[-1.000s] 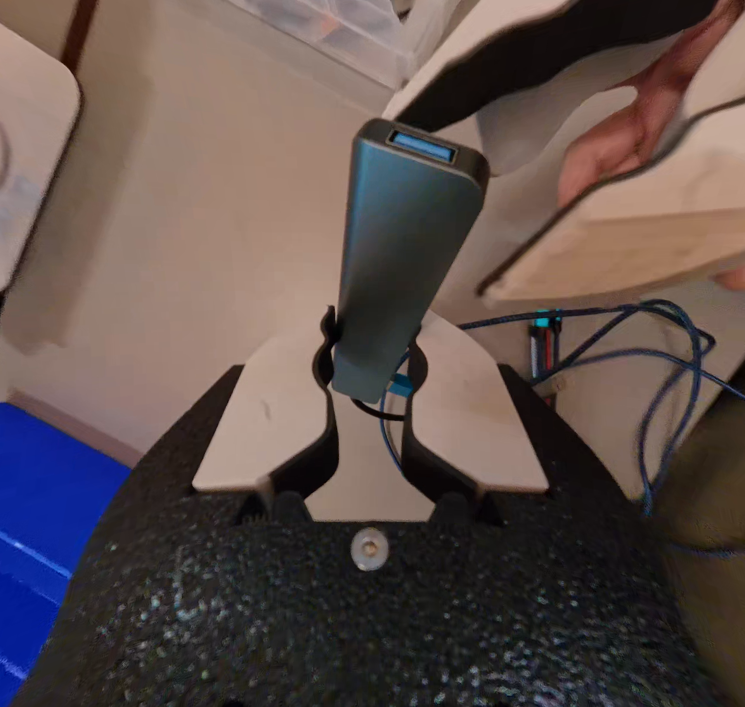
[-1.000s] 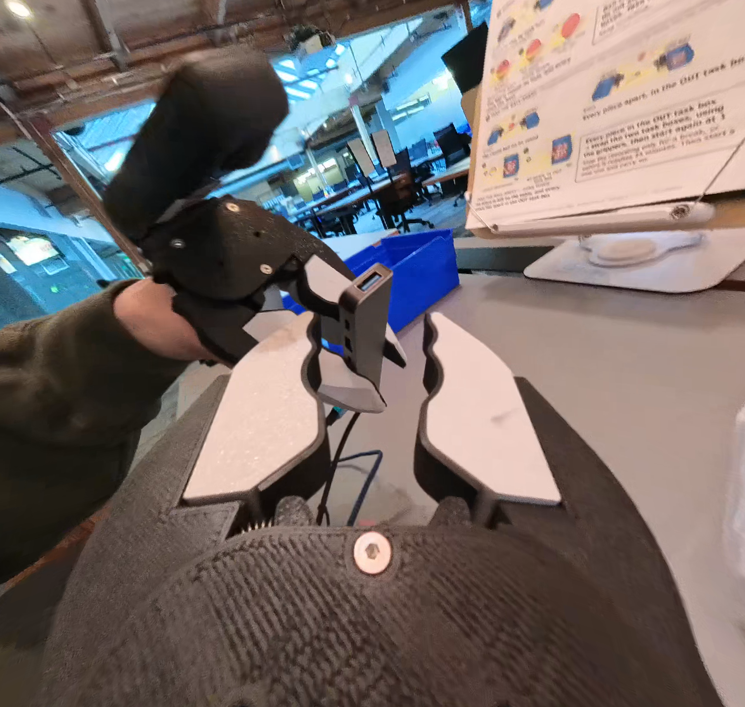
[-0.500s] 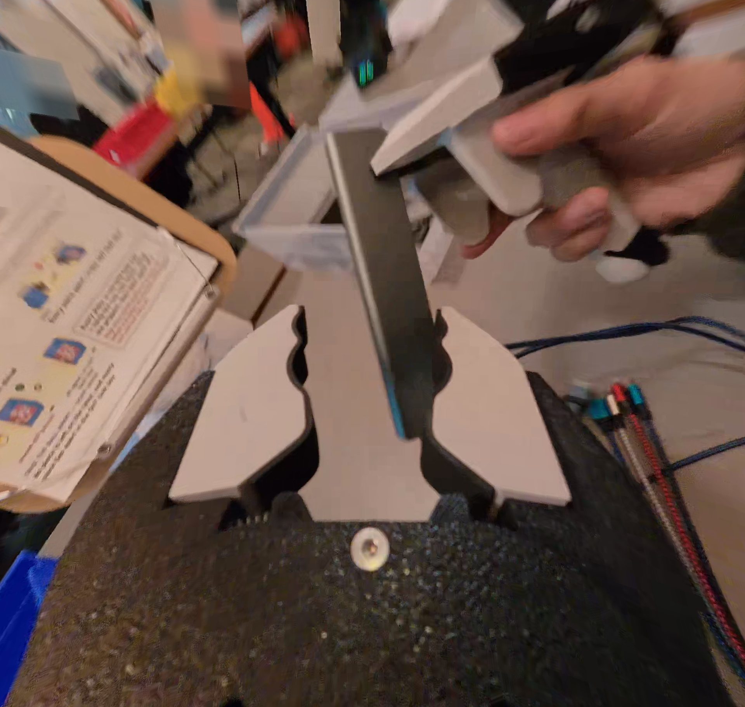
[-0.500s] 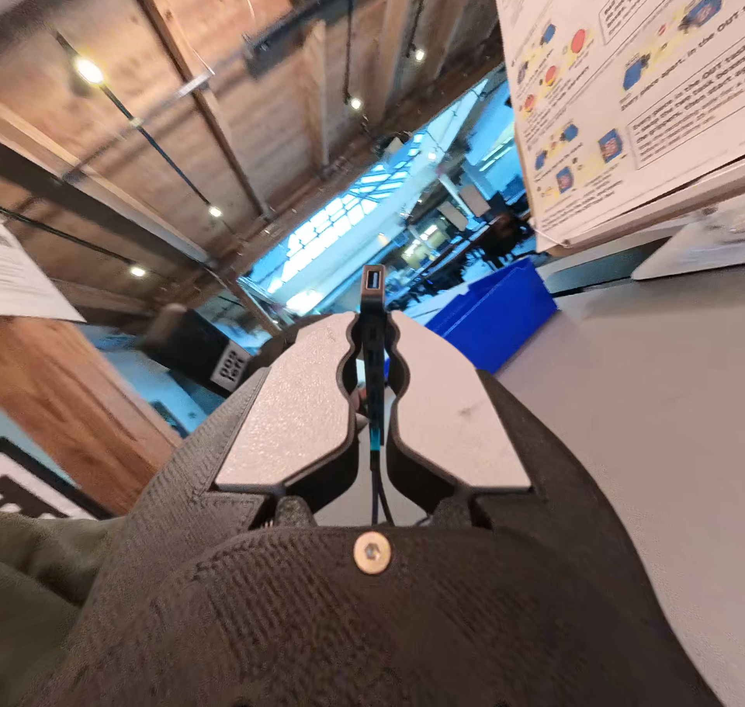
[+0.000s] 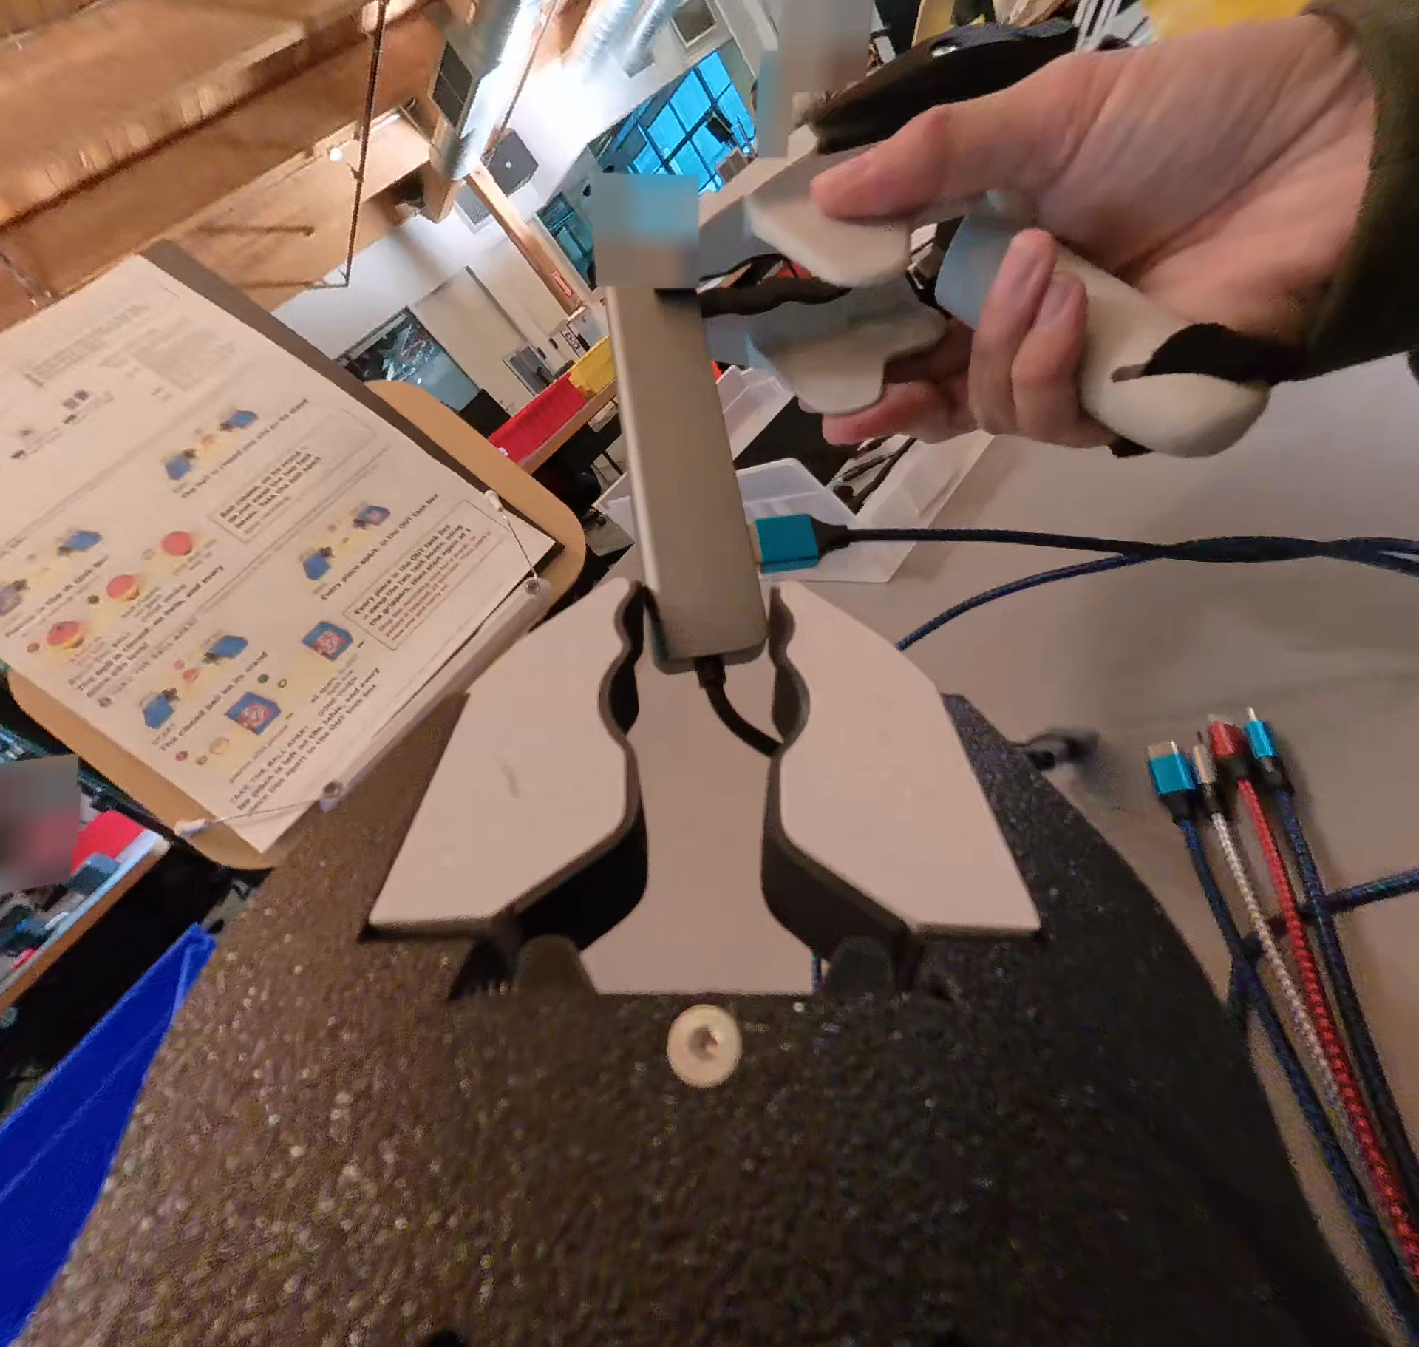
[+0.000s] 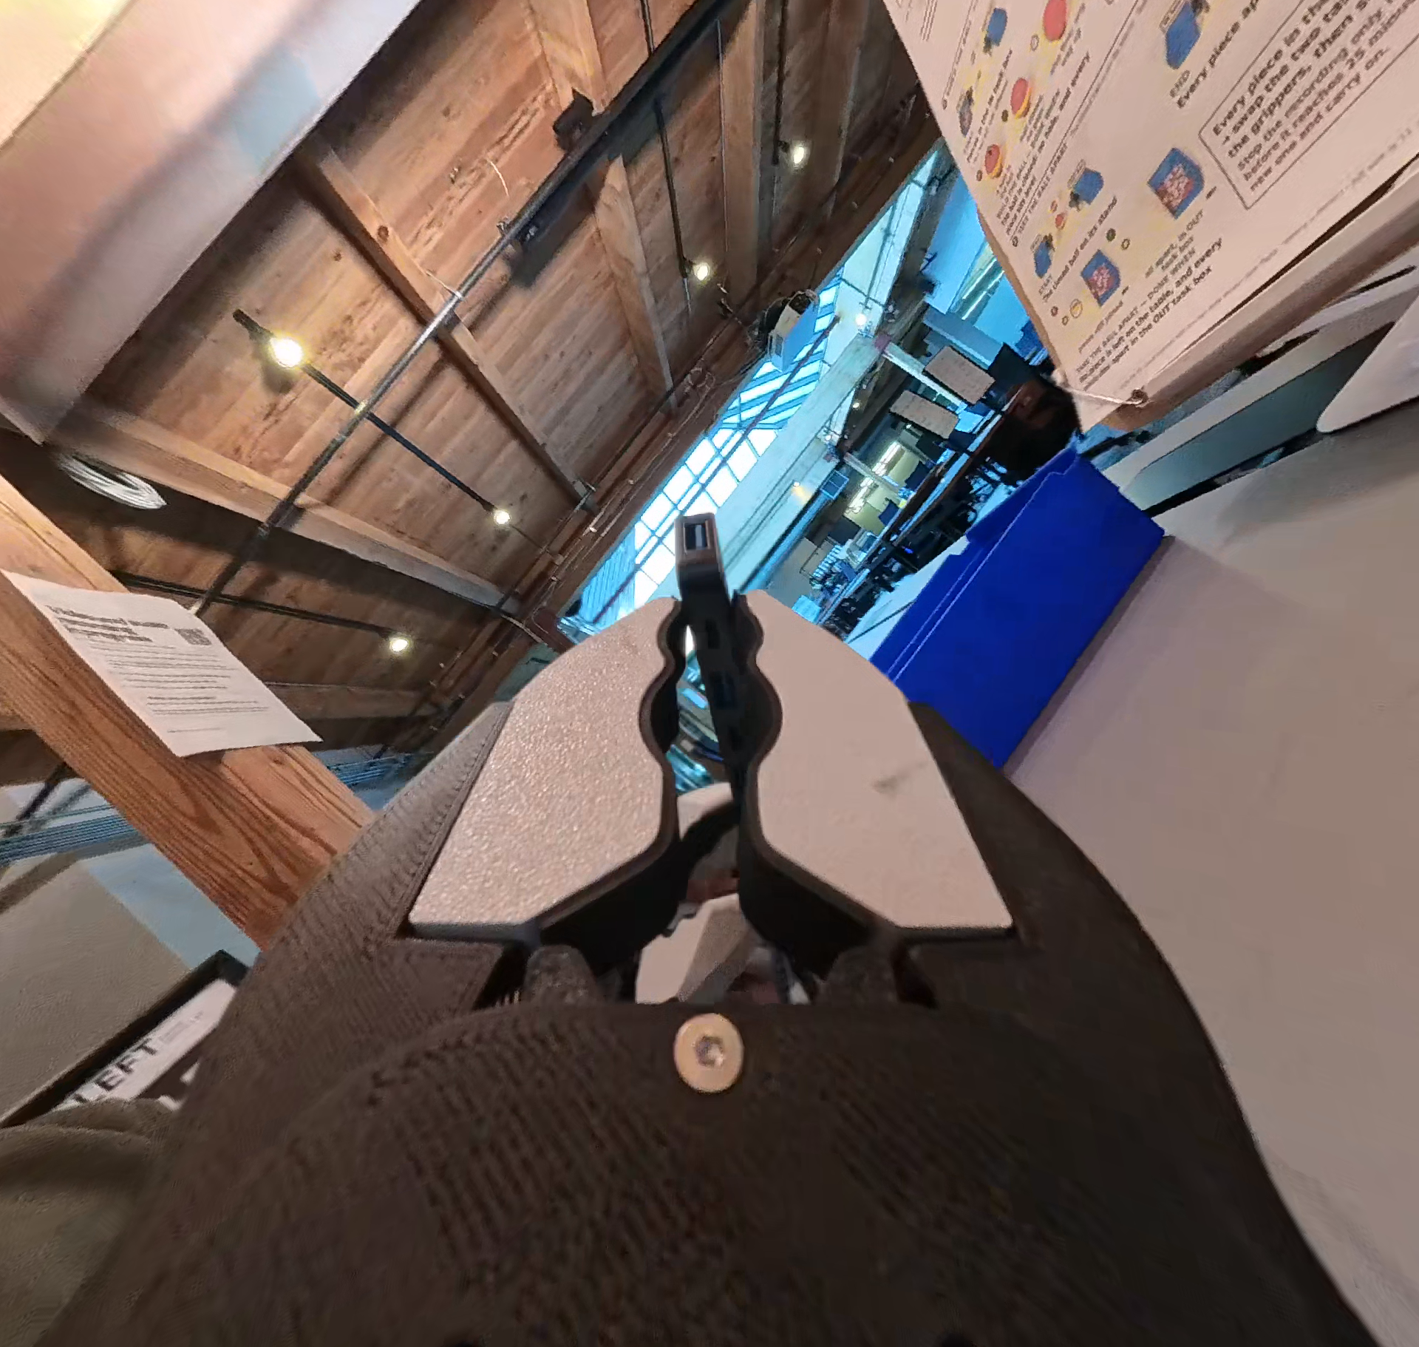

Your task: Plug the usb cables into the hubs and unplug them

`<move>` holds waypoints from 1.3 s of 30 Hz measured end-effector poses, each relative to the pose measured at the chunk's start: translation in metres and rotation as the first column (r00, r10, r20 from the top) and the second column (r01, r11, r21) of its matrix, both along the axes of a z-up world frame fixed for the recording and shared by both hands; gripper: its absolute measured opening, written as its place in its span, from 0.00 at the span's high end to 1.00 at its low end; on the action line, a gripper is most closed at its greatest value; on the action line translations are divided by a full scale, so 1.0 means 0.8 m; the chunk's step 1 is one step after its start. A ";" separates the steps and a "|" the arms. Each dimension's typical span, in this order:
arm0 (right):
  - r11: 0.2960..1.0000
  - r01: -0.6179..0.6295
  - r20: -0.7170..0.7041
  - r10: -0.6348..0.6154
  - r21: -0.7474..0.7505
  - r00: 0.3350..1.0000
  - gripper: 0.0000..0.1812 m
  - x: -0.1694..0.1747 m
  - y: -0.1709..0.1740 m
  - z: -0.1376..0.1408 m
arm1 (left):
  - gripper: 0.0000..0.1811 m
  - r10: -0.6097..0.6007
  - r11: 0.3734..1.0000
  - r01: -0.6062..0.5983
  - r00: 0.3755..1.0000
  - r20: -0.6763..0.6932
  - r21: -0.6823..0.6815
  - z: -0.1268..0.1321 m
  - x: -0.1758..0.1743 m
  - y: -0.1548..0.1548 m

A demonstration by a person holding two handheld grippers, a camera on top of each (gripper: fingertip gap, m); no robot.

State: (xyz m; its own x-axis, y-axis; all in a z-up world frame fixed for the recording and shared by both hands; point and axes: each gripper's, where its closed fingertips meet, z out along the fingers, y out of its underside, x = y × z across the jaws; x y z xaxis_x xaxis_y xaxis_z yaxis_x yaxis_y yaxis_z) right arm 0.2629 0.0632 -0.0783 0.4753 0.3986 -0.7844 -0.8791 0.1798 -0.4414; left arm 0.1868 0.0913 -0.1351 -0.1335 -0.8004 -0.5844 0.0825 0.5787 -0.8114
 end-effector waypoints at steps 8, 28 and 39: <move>1.000 -0.025 -0.014 0.025 0.009 1.000 0.94 -0.004 0.001 0.003 | 0.81 0.022 1.000 -0.022 1.000 -0.001 0.002 -0.014 0.006 0.005; 0.945 0.322 0.949 -0.056 -0.049 0.310 0.84 -0.088 0.046 -0.040 | 0.84 0.131 0.887 -0.291 0.903 -0.409 -0.358 0.010 -0.011 0.049; 0.900 0.411 0.979 0.070 -0.146 0.193 0.88 -0.090 0.057 -0.066 | 0.84 0.141 0.864 -0.319 0.897 -0.420 -0.389 0.004 -0.006 0.039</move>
